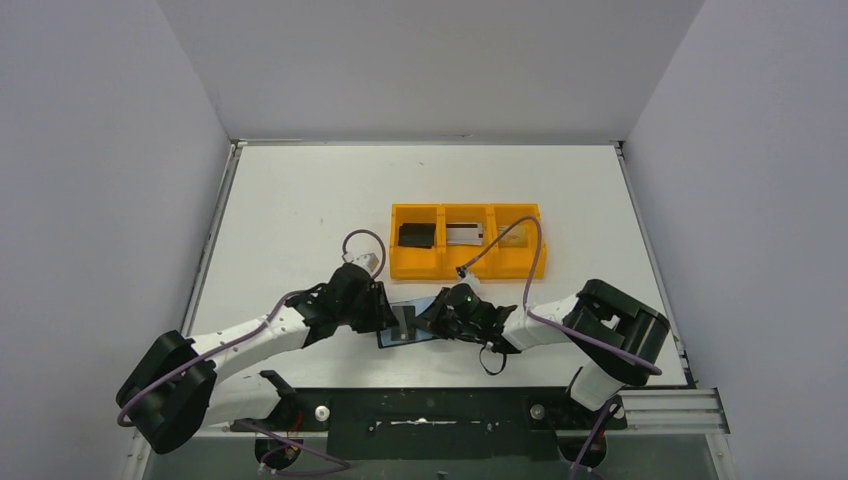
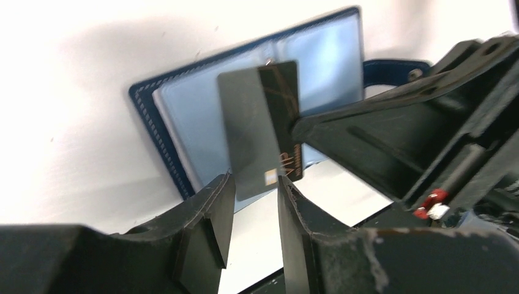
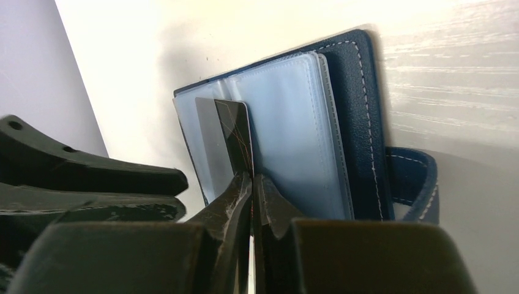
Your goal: Take the credit cards out of the card holder
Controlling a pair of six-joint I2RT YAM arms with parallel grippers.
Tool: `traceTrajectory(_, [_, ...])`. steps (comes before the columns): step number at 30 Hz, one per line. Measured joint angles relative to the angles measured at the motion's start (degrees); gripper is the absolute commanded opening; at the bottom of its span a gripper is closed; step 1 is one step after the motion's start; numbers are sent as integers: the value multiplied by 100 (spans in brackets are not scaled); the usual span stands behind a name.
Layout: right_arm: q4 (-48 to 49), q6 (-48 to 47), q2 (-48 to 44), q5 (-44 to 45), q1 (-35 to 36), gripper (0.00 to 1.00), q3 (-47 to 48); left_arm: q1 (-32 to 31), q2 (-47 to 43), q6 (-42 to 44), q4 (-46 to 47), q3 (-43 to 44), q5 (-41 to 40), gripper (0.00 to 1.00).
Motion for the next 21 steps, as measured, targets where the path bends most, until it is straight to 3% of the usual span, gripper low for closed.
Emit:
traceTrajectory(3, [28,24,-37,7,17,0,-57,0,136,90,109,232,11,31])
traceTrajectory(7, [-22,52,-166,22,20,0,-153,-2,581,120,363,393,96,19])
traceTrajectory(12, [-13,83,-179,31,20,1,-190,-70,826,72,459,236,170,19])
traceTrajectory(18, [267,133,-184,28,20,16,-337,-92,671,-37,616,17,188,16])
traceTrajectory(21, [376,118,-184,20,20,19,-374,-114,592,-61,669,-76,168,13])
